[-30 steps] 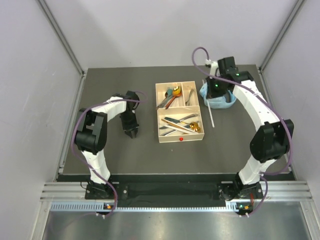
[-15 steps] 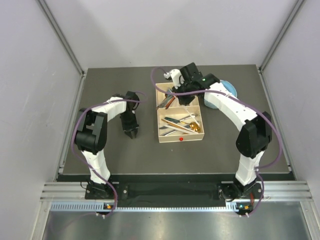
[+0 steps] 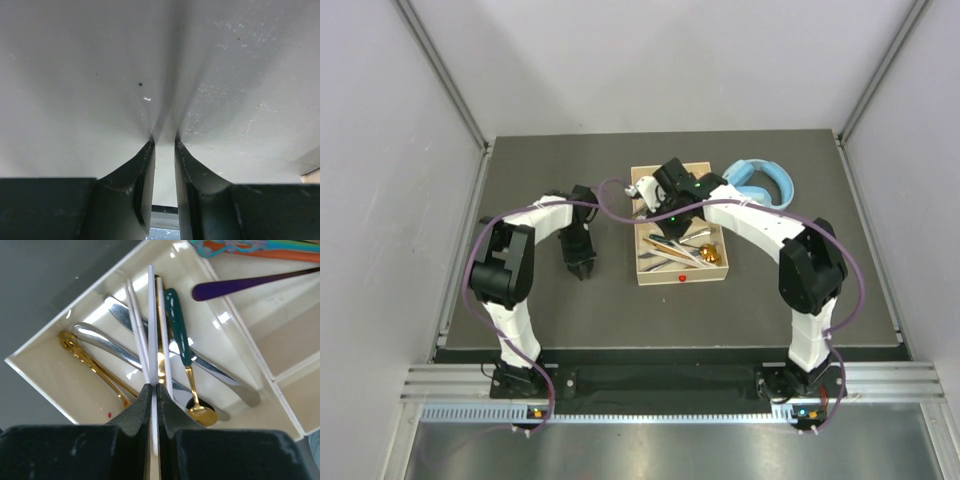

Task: Sort the eating utensils into containers
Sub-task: Place the chopstick in the storage box.

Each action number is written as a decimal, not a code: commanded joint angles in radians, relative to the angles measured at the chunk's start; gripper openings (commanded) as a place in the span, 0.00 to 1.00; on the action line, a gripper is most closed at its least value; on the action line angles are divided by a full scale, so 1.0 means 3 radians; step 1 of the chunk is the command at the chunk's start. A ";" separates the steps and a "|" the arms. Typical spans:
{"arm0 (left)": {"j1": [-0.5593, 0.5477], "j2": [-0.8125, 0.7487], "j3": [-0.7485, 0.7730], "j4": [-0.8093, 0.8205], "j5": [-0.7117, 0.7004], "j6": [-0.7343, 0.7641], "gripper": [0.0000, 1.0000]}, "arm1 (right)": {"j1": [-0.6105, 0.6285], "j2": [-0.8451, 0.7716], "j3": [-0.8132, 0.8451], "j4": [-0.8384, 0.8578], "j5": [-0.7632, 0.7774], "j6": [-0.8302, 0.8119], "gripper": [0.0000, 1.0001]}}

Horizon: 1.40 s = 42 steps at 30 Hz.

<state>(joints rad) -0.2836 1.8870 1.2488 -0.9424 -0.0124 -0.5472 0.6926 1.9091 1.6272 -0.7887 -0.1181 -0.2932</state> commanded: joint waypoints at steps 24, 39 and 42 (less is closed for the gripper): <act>0.0015 -0.0231 -0.0113 0.0043 -0.0066 0.0024 0.27 | 0.0182 -0.0151 -0.0326 0.0211 0.0209 0.0097 0.32; 0.0015 -0.0415 0.0183 0.0079 0.0000 -0.0022 0.30 | -0.0661 -0.1275 -0.0239 0.0522 0.0552 0.1088 0.54; 0.0015 -0.0405 0.0378 0.0058 -0.0005 -0.0032 0.31 | -0.0978 -0.1444 -0.0418 0.0573 0.0409 0.1339 0.55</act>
<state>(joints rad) -0.2836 1.8126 1.2694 -0.9394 -0.0154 -0.5484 0.4858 1.5875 1.5238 -0.6750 0.0483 -0.0410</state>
